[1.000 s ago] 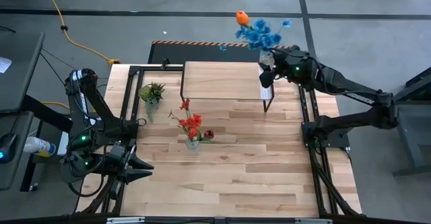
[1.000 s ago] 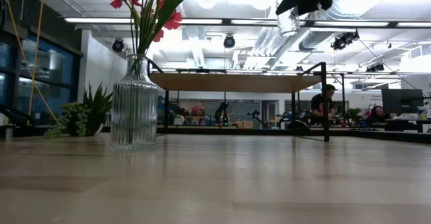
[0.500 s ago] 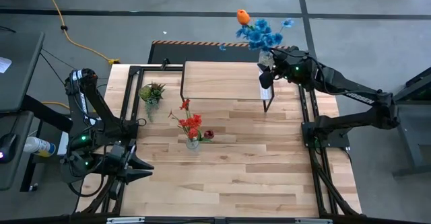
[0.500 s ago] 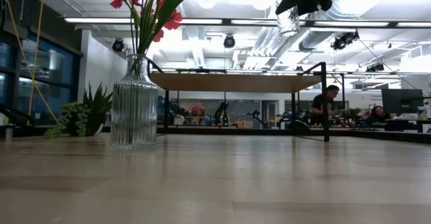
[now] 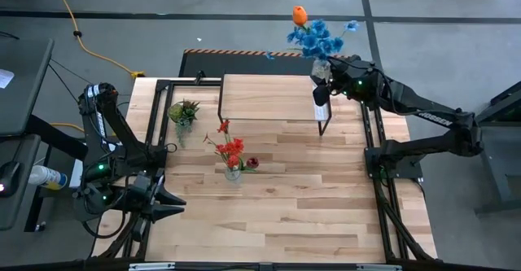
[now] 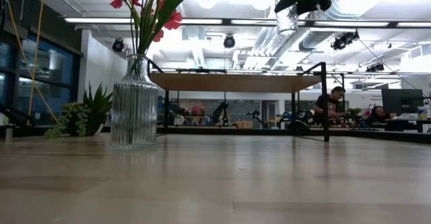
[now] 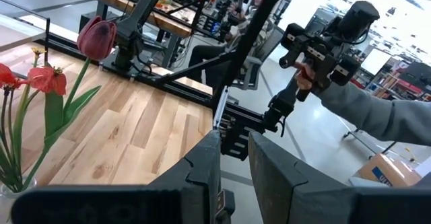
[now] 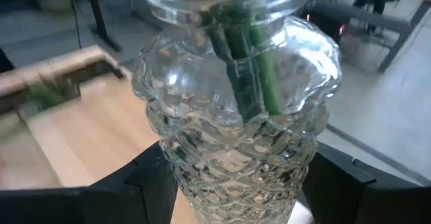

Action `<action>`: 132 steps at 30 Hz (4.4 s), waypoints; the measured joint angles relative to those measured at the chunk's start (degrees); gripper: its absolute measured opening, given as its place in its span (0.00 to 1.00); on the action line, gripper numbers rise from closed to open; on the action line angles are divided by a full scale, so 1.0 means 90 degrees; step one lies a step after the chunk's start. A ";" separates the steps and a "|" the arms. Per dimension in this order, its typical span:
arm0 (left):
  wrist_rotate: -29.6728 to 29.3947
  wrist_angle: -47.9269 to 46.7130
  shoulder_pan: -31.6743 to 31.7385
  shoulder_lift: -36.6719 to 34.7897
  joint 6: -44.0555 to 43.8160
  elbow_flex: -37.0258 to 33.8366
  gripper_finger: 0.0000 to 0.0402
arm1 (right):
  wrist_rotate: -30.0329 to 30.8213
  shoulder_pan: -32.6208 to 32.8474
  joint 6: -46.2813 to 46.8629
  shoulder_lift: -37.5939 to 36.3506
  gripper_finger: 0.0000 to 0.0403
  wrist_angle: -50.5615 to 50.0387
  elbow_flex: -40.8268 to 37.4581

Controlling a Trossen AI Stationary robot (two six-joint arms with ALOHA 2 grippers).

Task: Pick and place flowers into a vace then onto a shelf
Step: Put the right transparent vase with flowers on the shelf

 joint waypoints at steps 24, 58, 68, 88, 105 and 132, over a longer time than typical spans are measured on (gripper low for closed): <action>-0.0405 0.0014 -0.0002 0.0000 -0.0066 0.0000 0.28 | -0.0228 -0.0066 0.0847 -0.0461 0.61 0.2752 -0.2818; -0.0519 0.0019 0.0000 0.0000 -0.0070 0.0000 0.28 | -0.0407 -0.0063 0.0935 0.0038 0.61 0.2853 -0.2813; -0.0503 0.0022 0.0000 0.0000 -0.0070 0.0000 0.28 | -0.0504 -0.0063 0.0904 0.0253 0.61 0.3062 -0.2813; -0.0505 0.0019 0.0000 0.0000 -0.0070 0.0000 0.28 | -0.0503 -0.0063 0.0924 0.0263 0.61 0.3057 -0.2813; -0.0517 0.0027 -0.0001 0.0000 -0.0097 0.0000 0.28 | -0.0629 -0.0065 0.1065 0.0857 0.61 0.3550 -0.2806; -0.0514 0.0022 -0.0002 0.0000 -0.0095 0.0000 0.28 | -0.0884 -0.0063 0.1067 0.0862 0.67 0.3041 -0.2808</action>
